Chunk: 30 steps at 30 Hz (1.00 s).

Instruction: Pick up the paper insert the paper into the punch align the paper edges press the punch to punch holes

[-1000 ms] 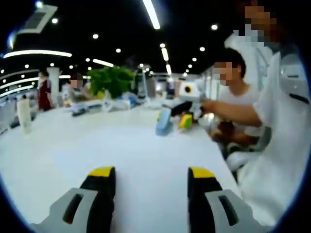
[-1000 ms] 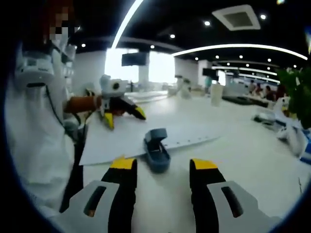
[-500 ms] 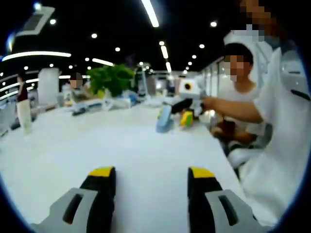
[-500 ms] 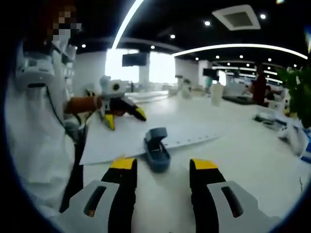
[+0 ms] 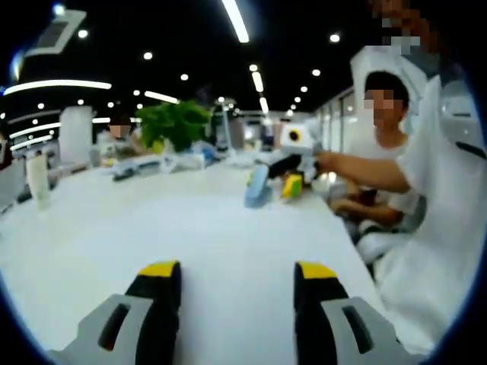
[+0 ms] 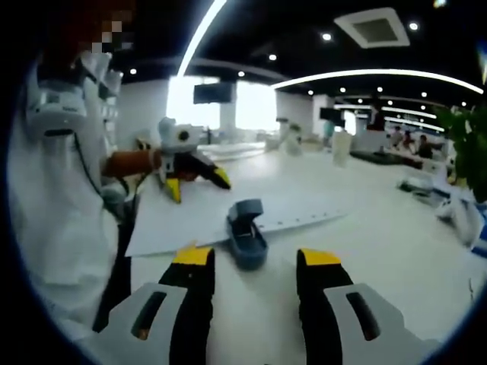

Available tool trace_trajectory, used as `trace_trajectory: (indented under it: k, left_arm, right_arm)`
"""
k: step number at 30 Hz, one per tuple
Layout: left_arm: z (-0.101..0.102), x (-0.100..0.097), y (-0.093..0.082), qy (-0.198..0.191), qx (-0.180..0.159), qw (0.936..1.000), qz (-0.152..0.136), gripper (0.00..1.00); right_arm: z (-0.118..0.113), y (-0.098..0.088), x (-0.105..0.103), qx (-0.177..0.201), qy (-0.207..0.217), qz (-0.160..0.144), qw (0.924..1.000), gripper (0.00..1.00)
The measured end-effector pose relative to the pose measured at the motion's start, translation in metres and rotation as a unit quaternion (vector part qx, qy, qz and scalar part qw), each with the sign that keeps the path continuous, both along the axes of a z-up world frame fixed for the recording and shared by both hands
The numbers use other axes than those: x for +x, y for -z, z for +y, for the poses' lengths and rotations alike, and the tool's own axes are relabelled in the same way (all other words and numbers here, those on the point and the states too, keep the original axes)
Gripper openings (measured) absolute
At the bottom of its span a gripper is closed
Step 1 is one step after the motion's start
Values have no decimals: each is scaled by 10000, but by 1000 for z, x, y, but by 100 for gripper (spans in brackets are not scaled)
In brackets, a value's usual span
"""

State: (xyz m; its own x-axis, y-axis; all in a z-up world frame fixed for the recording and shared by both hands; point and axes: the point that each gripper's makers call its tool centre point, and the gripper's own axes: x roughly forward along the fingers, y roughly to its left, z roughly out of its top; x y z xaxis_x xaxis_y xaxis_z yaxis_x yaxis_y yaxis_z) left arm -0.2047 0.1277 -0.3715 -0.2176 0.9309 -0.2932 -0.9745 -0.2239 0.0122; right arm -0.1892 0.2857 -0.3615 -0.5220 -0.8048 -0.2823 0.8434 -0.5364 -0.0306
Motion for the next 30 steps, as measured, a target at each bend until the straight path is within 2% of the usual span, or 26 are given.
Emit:
trace_trajectory:
  k: [14,18,20,23,30]
  left_arm:
    - [0,0,0,-12,3,10000,1,60]
    - [0,-1,0,-18,2,10000,-11,60]
    - [0,-1,0,-19,2,10000,-11,60]
    - [0,-1,0,-23,3,10000,-12,60]
    - [0,-1,0,-29,2,10000,-15,60]
  right_arm:
    - [-11,8,-3,288,-374,23,9989,38]
    - [-13,8,-3,288,-486,38,9984,33]
    - [-14,7,-4,182,-488,-90,9986,32]
    - [-16,7,-4,263,-558,20,9981,28]
    - [-18,8,0,237,-725,-46,9971,23]
